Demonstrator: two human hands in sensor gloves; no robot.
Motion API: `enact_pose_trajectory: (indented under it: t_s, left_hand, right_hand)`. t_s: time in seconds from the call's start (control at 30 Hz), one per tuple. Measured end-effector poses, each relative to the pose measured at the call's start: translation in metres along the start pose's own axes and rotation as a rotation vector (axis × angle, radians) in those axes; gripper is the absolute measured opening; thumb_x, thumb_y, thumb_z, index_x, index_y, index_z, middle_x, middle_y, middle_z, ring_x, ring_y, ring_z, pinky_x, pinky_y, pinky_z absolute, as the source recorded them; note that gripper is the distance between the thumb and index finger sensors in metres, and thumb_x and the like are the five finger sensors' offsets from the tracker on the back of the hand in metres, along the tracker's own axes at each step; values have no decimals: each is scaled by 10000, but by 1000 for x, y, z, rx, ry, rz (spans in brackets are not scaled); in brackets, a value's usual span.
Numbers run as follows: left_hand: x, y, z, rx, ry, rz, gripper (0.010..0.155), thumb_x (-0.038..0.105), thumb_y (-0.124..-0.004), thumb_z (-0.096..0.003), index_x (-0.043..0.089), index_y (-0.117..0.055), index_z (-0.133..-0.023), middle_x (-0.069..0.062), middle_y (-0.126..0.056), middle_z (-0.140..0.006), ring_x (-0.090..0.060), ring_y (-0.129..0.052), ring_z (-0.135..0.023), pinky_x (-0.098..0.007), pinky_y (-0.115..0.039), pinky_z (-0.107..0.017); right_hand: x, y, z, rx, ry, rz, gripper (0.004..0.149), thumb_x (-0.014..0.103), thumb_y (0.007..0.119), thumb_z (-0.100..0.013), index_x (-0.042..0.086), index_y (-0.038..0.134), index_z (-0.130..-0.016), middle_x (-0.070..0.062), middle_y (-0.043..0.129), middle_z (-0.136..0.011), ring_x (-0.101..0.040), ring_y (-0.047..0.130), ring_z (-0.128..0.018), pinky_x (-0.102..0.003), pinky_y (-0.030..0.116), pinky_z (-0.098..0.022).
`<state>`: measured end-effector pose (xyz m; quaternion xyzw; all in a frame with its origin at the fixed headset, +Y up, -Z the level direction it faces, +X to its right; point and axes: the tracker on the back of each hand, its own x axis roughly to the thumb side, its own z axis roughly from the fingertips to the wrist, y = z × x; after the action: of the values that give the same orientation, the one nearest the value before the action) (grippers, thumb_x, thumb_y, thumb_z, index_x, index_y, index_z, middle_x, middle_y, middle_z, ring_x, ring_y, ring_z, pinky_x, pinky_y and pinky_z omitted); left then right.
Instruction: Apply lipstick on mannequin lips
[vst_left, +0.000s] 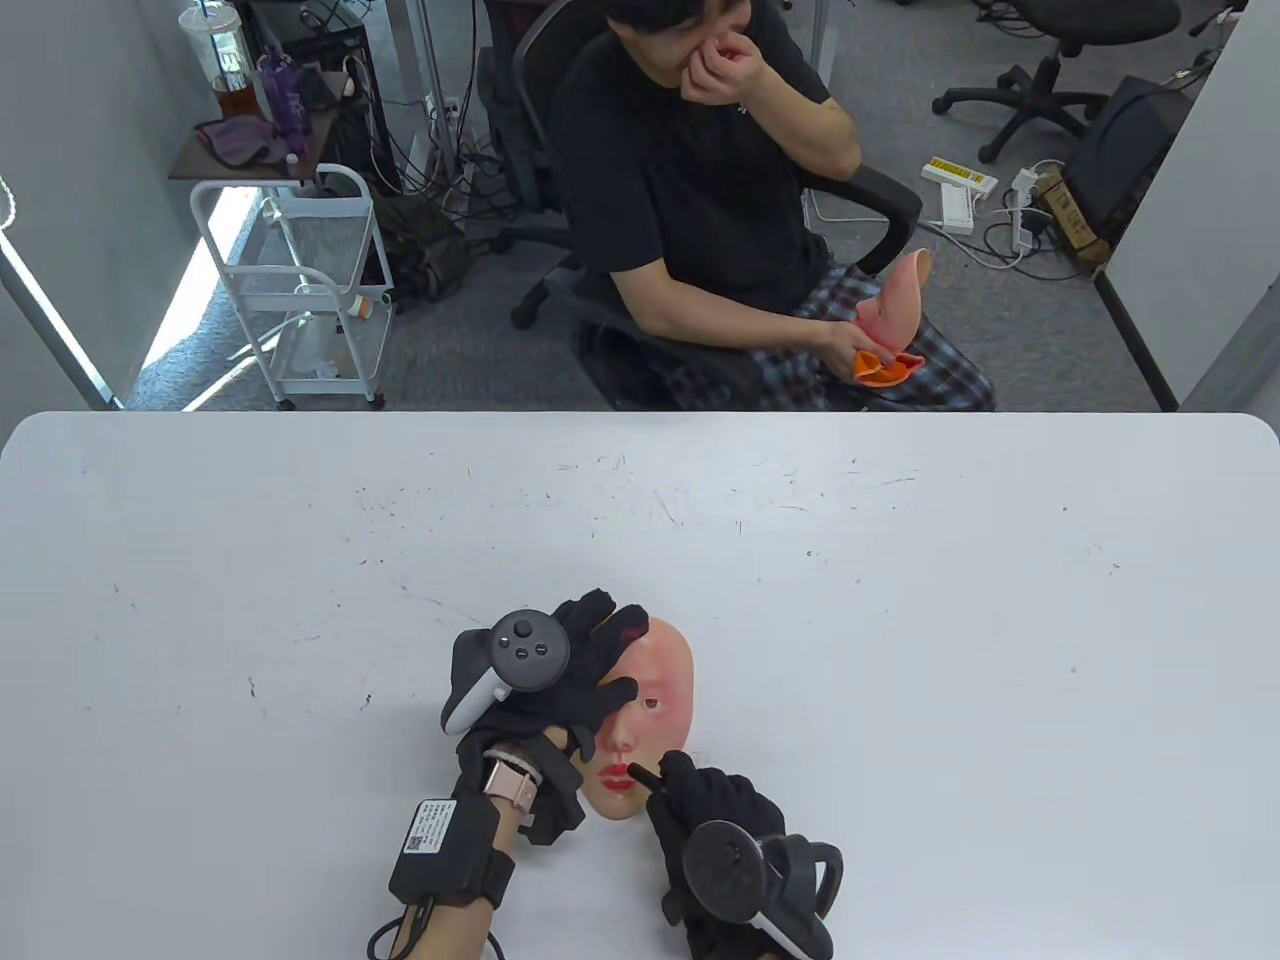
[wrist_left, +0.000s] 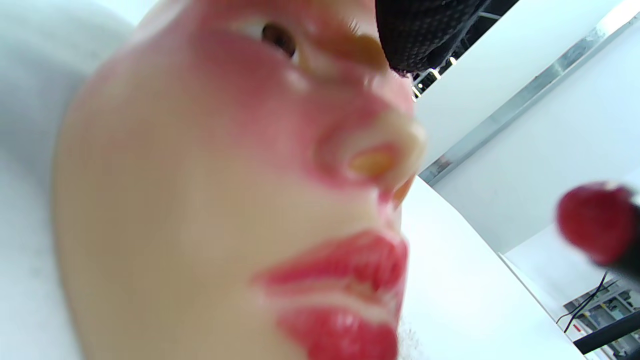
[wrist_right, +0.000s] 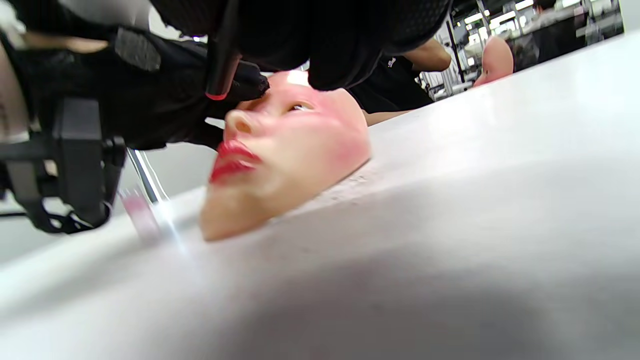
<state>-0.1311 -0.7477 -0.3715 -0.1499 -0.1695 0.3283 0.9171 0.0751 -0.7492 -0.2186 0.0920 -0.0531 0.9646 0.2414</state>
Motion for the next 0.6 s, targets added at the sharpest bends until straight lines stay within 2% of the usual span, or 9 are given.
enact_pose_trajectory:
  t_s: [0.2,0.37,0.43,0.53,0.6]
  left_hand:
    - [25,13,23,131,-147,29,706,446,-757,-517,404,-479,-1164,-25,-275,-1261,-352,-206,-1127,-580,-320,-828]
    - [25,-9,55,173,-276,300,679,455,-756,-520,313,-566,-1156,-91,-442,-1231,-411,-339,-1095,-573,-394,-812]
    - [25,-26,65,147,-335,411,674,460,-760,-519,281,-598,-1148,-111,-500,-1213,-420,-403,-1077,-576,-423,-803]
    - [27,-43,67,77,-333,482,684,479,-760,-517,238,-621,-1142,-139,-482,-1211,-444,-364,-1072,-574,-424,-798]
    - [30,-51,66,24,-374,522,691,506,-719,-536,260,-561,-1162,-125,-437,-1222,-432,-342,-1076,-558,-419,-805]
  right_hand:
    - [-20,-16,1,-50,8,-359,523,427,698,-502,161,730,-951,-27,891,-691,-288,888,-641,-447,733,-517]
    - [-31,-23,3,-65,4,-680,524,428,691,-510,164,710,-962,-27,879,-707,-288,878,-653,-447,724,-527]
    - [-35,-22,3,-34,-15,-814,524,426,687,-515,164,697,-969,-30,870,-720,-289,869,-665,-448,716,-534]
    - [-36,-16,1,20,-34,-937,526,427,676,-520,166,686,-976,-28,866,-731,-288,867,-669,-447,715,-537]
    - [-35,-9,-1,84,-49,-1017,527,426,666,-524,164,679,-981,-32,863,-739,-291,863,-675,-448,711,-541]
